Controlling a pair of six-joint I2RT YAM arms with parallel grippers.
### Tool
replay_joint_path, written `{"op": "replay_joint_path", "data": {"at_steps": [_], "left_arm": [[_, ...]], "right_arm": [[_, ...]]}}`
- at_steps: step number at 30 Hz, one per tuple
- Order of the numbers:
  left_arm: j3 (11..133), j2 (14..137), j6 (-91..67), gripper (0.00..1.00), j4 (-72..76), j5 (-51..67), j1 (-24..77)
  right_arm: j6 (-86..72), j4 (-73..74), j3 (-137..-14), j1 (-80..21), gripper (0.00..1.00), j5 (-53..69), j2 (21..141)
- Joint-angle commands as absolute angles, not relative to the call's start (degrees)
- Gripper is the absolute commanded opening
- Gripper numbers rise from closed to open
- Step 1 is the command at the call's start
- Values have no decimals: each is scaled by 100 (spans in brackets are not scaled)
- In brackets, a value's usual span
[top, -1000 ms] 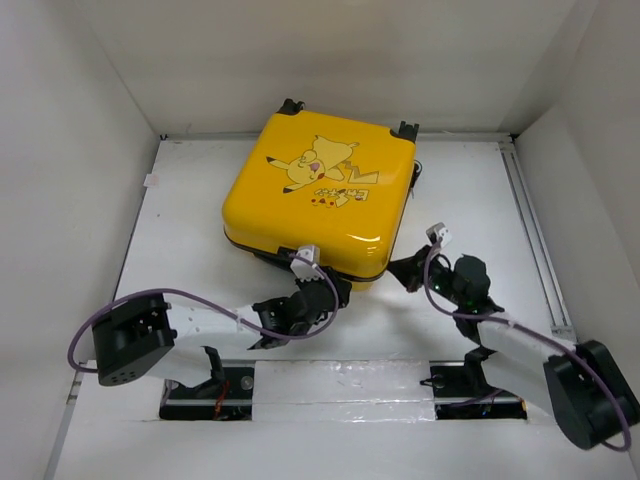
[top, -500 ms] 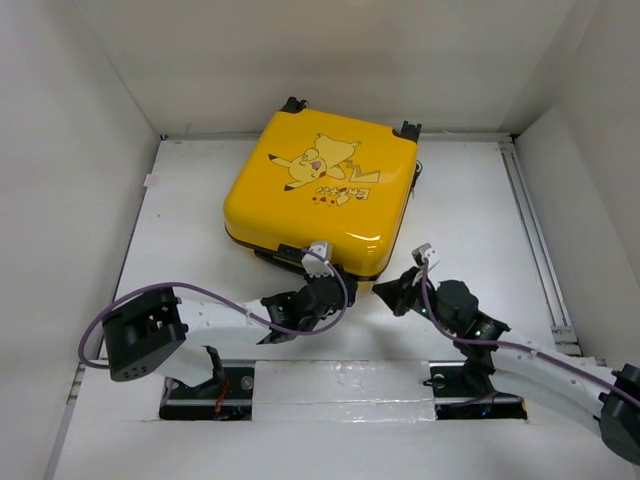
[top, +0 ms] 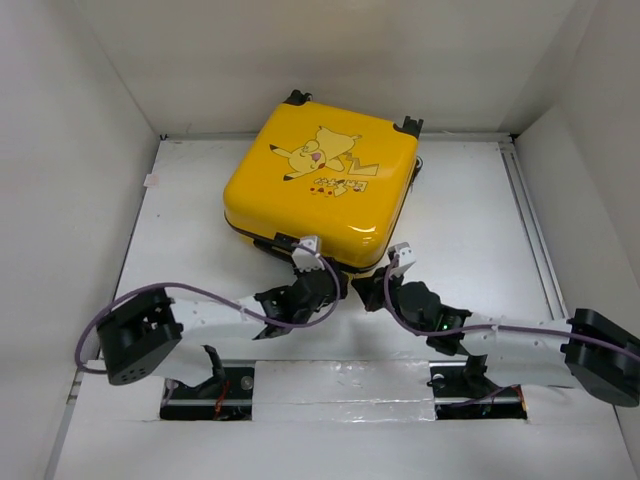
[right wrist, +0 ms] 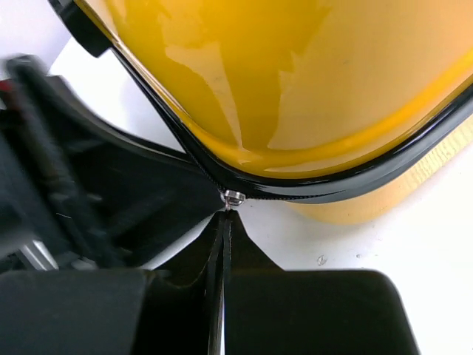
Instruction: Pack the luggage
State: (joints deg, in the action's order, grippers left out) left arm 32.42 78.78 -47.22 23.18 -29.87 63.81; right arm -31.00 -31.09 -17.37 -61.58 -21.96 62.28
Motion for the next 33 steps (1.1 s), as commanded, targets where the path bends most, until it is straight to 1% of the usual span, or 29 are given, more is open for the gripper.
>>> {"op": "replay_joint_path", "data": {"at_steps": [1,2,3,4,5,7,9,10,11,12,13,14,15,16,18,19,20,21,22,23,25,26,27,29,30,31,33], "left_arm": [[2840,6955,-4983,49,2199,-3593,6380],[2621,6395,-4983,53,1980,-3882,6459],[2550,6103,-5088,56,1725,-4033,6460],[2549,5804,-5089,58,1209,-4112,6460],[2497,5235,-5228,59,900,-4287,6460],[2549,4670,-5282,66,215,-4797,6460],[2750,4047,-4951,74,132,-5166,6460],[2829,3939,-4809,81,219,-5255,6329],[2952,3938,-4712,83,220,-5256,6172],[3118,3998,-4641,84,298,-5256,5970],[3477,4130,-4467,86,386,-5038,5463],[3689,4296,-4465,90,482,-4819,5162],[3909,4498,-4465,91,544,-4547,4846],[4355,4874,-4465,93,545,-3935,4234],[4779,5193,-4465,95,406,-3465,3650],[5042,5421,-4465,95,343,-3463,3395],[5045,5527,-4517,97,343,-3646,2897],[5106,5641,-4683,99,343,-3508,2535],[5106,5773,-4754,99,343,-3168,2070],[5106,6079,-4755,99,456,-2294,1178],[5106,6615,-4791,99,832,-1236,347],[5515,7349,-4790,99,748,-865,-75],[5781,7696,-4668,99,564,-548,-149],[6090,8363,-4334,99,553,-309,-149],[6091,8454,-4333,99,676,119,-97],[6013,8507,-4333,99,859,280,-97],[5950,8569,-4430,99,1107,281,78]], "right_arm": [[-3234,-3191,-1934,-6407,0,-1863,6127],[-3234,-3190,-1934,-6407,0,-1863,6126],[-3234,-3130,-1881,-6407,0,-1811,6048],[-3234,-3129,-1881,-6407,0,-1811,6047],[-3295,-3059,-1881,-6407,0,-1732,5995],[-3296,-3059,-1829,-6407,0,-1653,5994],[-3296,-3059,-1828,-6407,0,-1652,5994],[-3296,-3059,-1828,-6407,0,-1591,5994],[-3296,-3059,-1828,-6407,0,-1521,5994],[-3296,-3059,-1828,-6407,0,-1521,6046],[-3296,-3059,-1828,-6407,0,-1521,6047],[-3296,-3059,-1828,-6407,0,-1468,6047],[-3296,-3059,-1828,-6407,0,-1468,6047],[-3235,-3059,-1828,-6407,0,-1398,6047],[-3182,-2997,-1828,-6460,0,-1337,6047],[-3182,-2814,-1898,-6460,0,-1336,5995],[-3112,-2813,-1898,-6460,0,-1284,5994],[-3111,-2752,-1959,-6460,0,-1283,5994],[-3059,-2751,-1960,-6460,0,-1283,5994],[-3059,-2751,-1960,-6460,0,-1231,5994],[-3006,-2751,-2013,-6460,0,-1160,5994],[-3006,-2751,-2013,-6460,0,-1108,5994],[-3006,-2803,-2013,-6460,0,-1107,5994],[-2953,-2804,-2013,-6460,0,-1107,5994],[-2953,-2804,-2013,-6460,0,-1107,5994],[-2953,-2804,-2013,-6460,0,-1055,5994],[-2953,-2752,-2013,-6460,0,-1055,5933]]}}
